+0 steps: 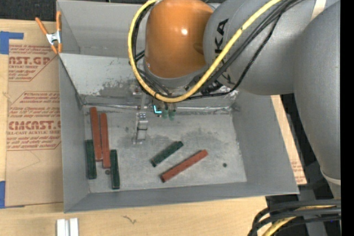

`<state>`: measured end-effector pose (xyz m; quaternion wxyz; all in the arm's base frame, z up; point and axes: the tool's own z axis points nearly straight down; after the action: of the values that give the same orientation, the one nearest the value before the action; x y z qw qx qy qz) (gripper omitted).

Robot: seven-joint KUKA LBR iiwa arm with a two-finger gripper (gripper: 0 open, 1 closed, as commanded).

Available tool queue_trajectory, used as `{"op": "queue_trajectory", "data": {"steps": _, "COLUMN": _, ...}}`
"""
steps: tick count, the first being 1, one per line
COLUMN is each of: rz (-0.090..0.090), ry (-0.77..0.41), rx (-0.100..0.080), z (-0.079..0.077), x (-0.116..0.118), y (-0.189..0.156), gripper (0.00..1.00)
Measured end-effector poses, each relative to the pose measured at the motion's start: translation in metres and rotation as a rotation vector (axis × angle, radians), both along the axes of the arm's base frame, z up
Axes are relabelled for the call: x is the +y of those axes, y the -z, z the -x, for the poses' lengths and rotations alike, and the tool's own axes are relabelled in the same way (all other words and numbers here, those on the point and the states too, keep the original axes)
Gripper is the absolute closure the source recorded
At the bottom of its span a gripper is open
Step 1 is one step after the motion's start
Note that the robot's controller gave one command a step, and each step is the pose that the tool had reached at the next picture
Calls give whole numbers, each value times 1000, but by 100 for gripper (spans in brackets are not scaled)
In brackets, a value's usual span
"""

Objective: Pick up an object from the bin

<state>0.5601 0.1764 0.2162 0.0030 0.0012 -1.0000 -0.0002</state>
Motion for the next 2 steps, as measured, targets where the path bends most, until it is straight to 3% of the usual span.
{"op": "queue_trajectory", "data": {"steps": 1, "rz": 1, "ry": -161, "rx": -1, "z": -32, "x": -44, "y": 138, "gripper": 0}}
{"op": "queue_trajectory", "data": {"steps": 2, "rz": 3, "ry": -97, "rx": -3, "z": 15, "x": -127, "y": 124, "gripper": 0}}
